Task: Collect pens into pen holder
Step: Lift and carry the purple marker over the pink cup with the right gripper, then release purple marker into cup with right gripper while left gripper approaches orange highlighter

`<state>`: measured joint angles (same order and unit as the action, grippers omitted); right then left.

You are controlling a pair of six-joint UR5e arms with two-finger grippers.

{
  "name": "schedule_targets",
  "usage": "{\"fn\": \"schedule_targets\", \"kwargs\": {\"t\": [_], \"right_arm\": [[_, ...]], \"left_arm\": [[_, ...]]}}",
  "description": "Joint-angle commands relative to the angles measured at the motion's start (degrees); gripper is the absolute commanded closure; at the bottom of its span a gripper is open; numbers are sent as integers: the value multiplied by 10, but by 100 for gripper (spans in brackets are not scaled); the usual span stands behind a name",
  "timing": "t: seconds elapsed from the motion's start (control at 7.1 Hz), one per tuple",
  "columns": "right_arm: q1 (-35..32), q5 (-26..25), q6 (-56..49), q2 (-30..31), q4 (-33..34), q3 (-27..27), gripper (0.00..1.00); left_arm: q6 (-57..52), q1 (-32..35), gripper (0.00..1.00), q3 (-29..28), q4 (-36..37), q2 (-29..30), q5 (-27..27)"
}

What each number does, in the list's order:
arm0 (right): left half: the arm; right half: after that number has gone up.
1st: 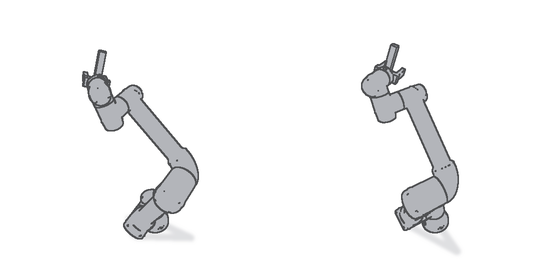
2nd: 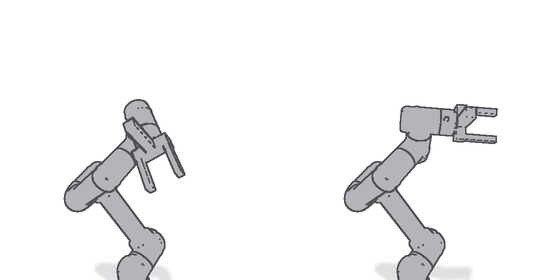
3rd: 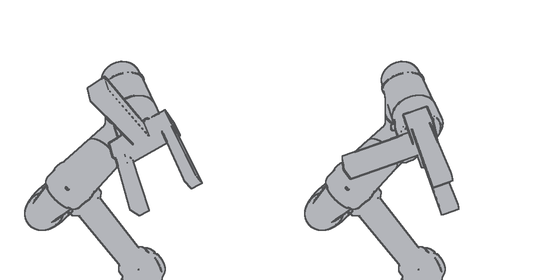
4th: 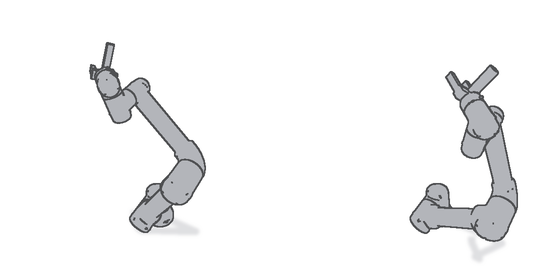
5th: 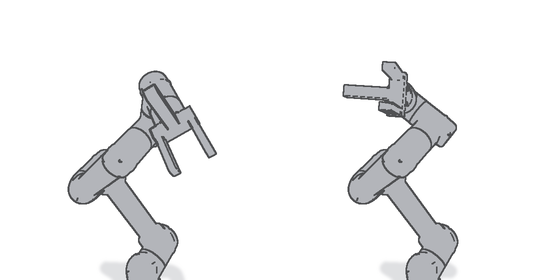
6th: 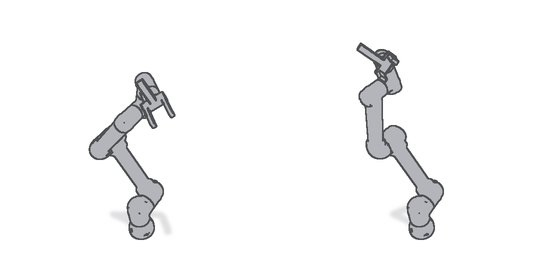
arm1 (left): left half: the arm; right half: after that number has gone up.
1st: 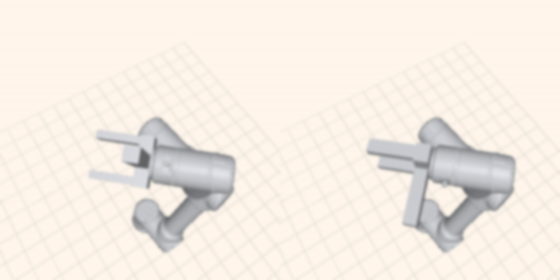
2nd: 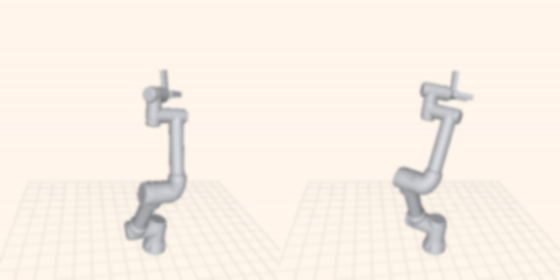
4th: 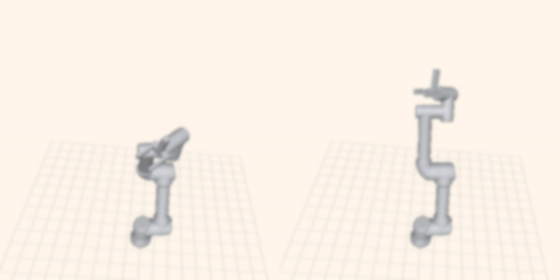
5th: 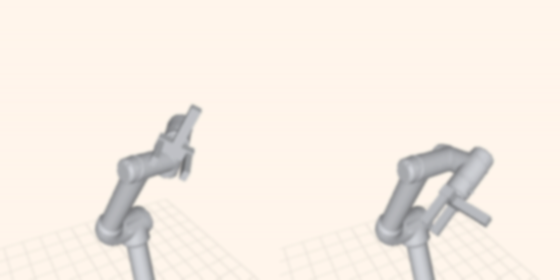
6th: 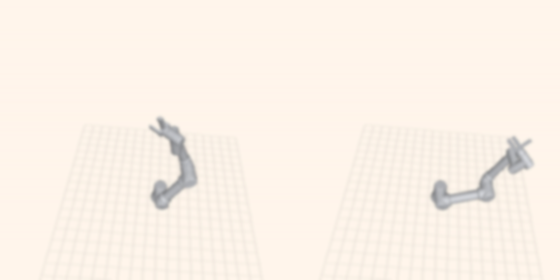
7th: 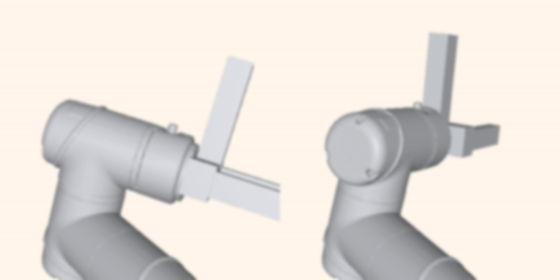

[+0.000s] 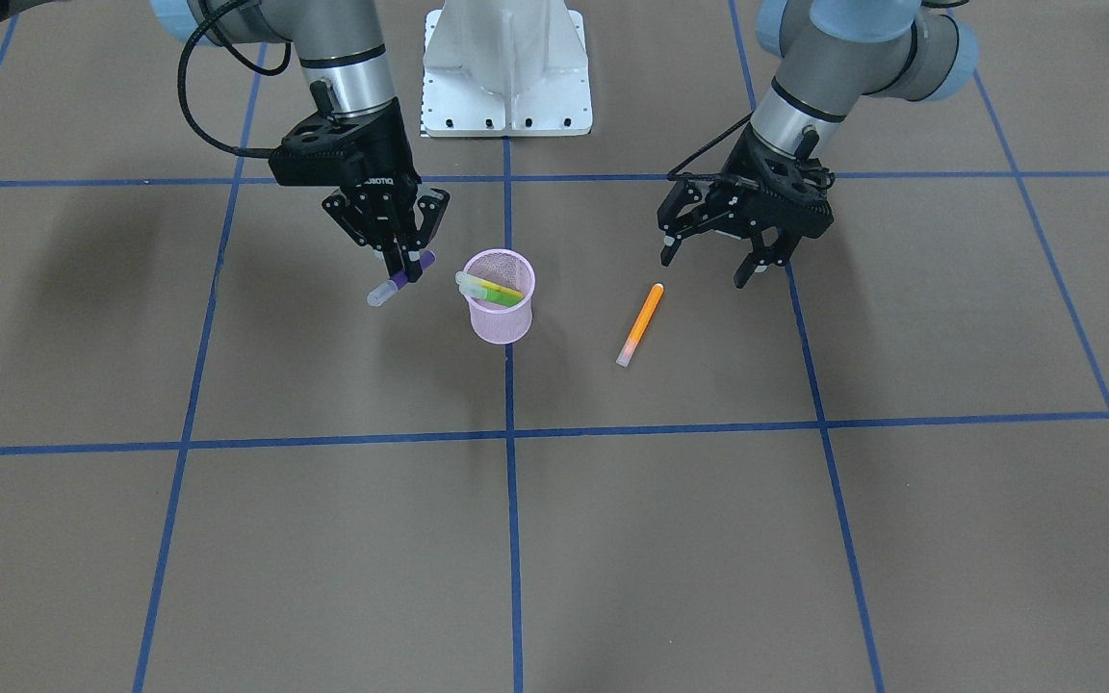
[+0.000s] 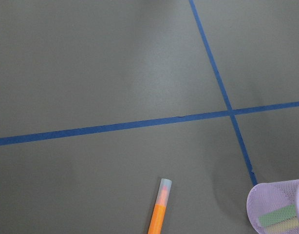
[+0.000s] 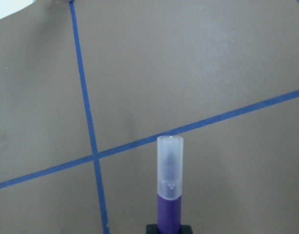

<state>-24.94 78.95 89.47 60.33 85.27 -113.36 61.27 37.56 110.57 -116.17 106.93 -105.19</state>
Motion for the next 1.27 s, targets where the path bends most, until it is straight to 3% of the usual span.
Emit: {"fn": "schedule_targets", "kwargs": {"t": [0.0, 0.42, 0.85, 0.99, 1.13], "right_arm": [[58, -86, 13, -7, 1, 5, 100], [71, -115, 22, -55, 1, 59, 100], [84, -119, 22, -59, -4, 80, 100], [85, -119, 22, -62, -4, 79, 89], [85, -119, 22, -61, -4, 79, 1]], "left_arm": [[0, 0, 1, -3, 0, -7, 1], [0, 1, 1, -1, 0, -8, 1], [0, 1, 1, -6, 1, -8, 1], [0, 0, 1, -11, 0, -8, 1], [2, -5, 1, -14, 1, -8, 2]]}}
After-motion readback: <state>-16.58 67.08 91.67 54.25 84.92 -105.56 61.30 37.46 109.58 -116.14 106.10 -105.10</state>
